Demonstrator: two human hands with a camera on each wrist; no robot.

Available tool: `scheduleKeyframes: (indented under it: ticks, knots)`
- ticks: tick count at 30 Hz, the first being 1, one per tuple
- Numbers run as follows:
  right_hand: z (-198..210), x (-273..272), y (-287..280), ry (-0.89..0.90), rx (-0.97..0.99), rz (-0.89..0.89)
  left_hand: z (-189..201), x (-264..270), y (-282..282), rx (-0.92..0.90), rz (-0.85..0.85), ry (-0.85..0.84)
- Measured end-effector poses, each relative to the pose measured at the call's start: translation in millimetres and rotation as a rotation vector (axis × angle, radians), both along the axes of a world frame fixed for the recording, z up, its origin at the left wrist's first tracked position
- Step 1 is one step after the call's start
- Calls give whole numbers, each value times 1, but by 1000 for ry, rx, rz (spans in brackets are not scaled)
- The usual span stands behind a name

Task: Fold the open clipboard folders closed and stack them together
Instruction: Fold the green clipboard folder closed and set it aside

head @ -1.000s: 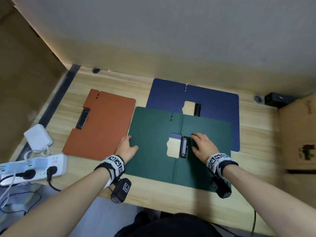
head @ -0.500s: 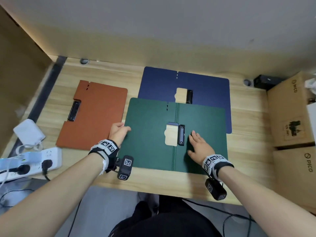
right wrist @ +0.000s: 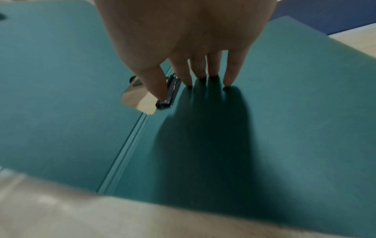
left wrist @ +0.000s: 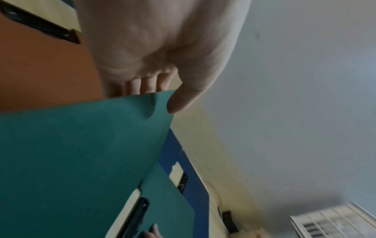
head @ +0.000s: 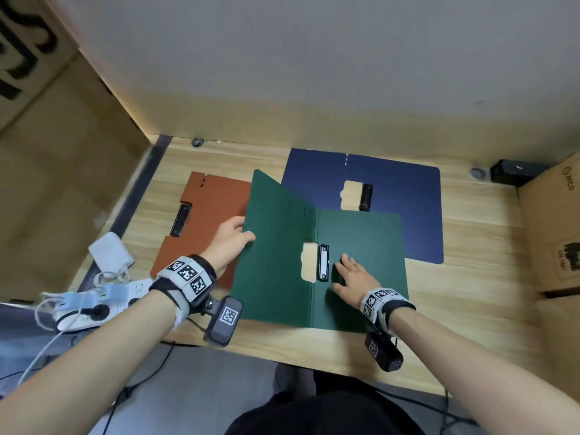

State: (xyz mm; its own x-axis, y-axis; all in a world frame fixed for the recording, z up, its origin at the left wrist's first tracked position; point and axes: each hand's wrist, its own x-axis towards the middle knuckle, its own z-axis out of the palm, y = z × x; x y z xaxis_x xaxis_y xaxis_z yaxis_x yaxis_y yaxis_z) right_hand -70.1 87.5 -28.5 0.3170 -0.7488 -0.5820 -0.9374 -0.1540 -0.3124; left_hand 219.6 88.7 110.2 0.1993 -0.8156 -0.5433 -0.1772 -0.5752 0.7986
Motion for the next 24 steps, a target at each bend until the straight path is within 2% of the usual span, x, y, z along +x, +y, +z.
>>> scheduleKeyframes:
  ticks: [3, 7, 11, 15, 19, 24]
  knots:
    - [18, -5, -10, -91, 24, -72, 28, -22, 0, -22, -134, 27]
    - [52, -27, -18, -253, -26, -216, 44, -65, -7, -55, -316, 36]
    - [73, -62, -27, -415, -80, -373, 36, -116, -16, -100, -486, 34]
    - [77, -102, -31, -611, -31, -668, 12, -155, -28, -83, -568, -35]
    - [56, -139, -35, -560, 75, -839, -21, -170, -41, -10, -564, -108]
    - [22, -157, -38, -377, 85, -752, -62, -163, -47, 125, -450, -211]
